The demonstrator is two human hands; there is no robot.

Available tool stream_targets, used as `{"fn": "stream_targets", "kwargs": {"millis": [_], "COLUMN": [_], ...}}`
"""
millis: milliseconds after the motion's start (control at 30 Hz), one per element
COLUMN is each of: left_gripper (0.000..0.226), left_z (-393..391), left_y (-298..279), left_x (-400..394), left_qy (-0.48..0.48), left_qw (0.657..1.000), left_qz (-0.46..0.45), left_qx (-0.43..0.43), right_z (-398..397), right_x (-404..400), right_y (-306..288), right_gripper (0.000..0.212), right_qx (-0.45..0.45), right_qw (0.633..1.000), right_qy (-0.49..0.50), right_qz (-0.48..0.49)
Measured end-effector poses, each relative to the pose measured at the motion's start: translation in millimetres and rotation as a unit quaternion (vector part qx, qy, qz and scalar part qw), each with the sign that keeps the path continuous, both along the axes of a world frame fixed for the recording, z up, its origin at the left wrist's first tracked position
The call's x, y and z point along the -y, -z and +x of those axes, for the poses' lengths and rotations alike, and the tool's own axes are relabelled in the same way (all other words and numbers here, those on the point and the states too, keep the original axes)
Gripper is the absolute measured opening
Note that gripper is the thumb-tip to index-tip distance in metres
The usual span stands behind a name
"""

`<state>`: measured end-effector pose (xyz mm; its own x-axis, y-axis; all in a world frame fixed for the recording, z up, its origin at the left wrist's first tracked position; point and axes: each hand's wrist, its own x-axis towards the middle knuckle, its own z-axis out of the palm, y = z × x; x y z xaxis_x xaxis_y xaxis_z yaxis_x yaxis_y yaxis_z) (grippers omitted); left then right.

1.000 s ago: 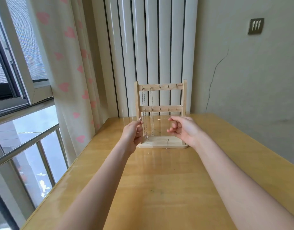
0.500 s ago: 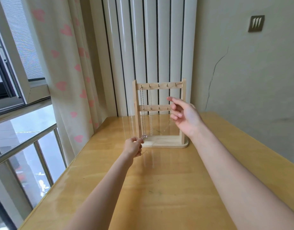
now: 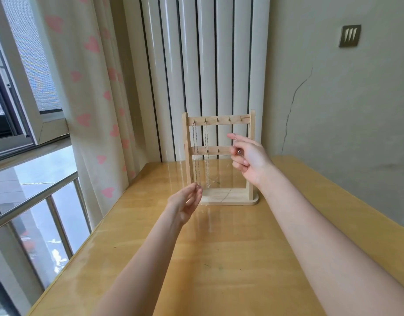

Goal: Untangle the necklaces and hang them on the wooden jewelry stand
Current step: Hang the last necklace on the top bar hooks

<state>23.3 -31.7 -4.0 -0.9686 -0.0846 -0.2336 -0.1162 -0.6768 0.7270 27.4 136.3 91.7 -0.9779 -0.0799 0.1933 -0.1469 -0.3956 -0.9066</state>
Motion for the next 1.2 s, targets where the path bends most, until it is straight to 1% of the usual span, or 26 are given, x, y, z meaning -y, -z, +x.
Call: {"fn": "stream_targets", "kwargs": {"millis": [133,233,300,367,467,533,600,633,700,767,833,867,933,1000,1067,1100,1133,1167,1200], "left_gripper": [0.015,0.014,0.014,0.013,0.007,0.016,0.019,0.017,0.009,0.003,0.004,0.006,0.006,0.003,0.002,0.003,0.003,0.003,0.007], "left_z": [-1,-1,-1,-2,-2,-3,-2,-2,-1,-1,0,-1,-3,-3,-6,-8,-9,-12,-14], "left_y": [7,12,12,12,11,13,15,15,14,11,9,9,10,10,8,7,6,5,3], "left_x": [4,3,1,-1,-2,-2,-1,-1,-3,-8,-12,-14,-16,-18,-18,-17,-16,-14,-12], "left_qy": [0.006,0.009,0.008,0.008,0.007,0.004,0.006,0.008,0.009,0.013,0.023,0.026,0.035,0.055,0.085,0.101,0.117,0.135,0.153], "left_qw": [0.994,0.972,0.955,0.932,0.887,0.860,0.854,0.860,0.889,0.929,0.963,0.972,0.981,0.983,0.980,0.973,0.960,0.937,0.908], "left_qz": [-0.111,-0.235,-0.295,-0.360,-0.457,-0.504,-0.515,-0.505,-0.456,-0.368,-0.267,-0.231,-0.192,-0.177,-0.178,-0.203,-0.253,-0.318,-0.387], "left_qx": [0.008,-0.004,-0.018,-0.038,-0.071,-0.080,-0.075,-0.070,-0.049,-0.026,-0.005,0.001,0.004,-0.008,-0.028,-0.036,-0.040,-0.042,-0.044], "right_z": [-1,0,0,2,8,11,14,15,18,18,18,17,11,1,-8,-10,-10,-12,-14], "right_x": [0,2,5,8,9,9,8,9,9,8,6,5,4,4,7,9,10,12,12], "right_y": [-6,-13,-18,-23,-33,-40,-47,-51,-55,-58,-59,-60,-66,-74,-81,-84,-87,-90,-92], "right_gripper": [0.036,0.035,0.033,0.032,0.024,0.017,0.013,0.013,0.012,0.013,0.018,0.018,0.018,0.022,0.023,0.022,0.020,0.019,0.018], "right_qx": [-0.007,-0.011,-0.017,-0.026,-0.046,-0.057,-0.065,-0.067,-0.073,-0.085,-0.097,-0.105,-0.118,-0.128,-0.147,-0.155,-0.160,-0.162,-0.158], "right_qw": [1.000,1.000,1.000,0.999,0.996,0.994,0.993,0.994,0.995,0.993,0.987,0.980,0.951,0.923,0.910,0.907,0.906,0.907,0.910], "right_qy": [0.012,0.013,0.013,0.014,0.019,0.022,0.025,0.025,0.022,0.012,0.018,0.041,0.121,0.192,0.204,0.194,0.179,0.160,0.139], "right_qz": [-0.010,0.008,0.023,0.036,0.071,0.091,0.090,0.083,0.070,0.082,0.127,0.167,0.258,0.308,0.330,0.340,0.348,0.353,0.357]}}
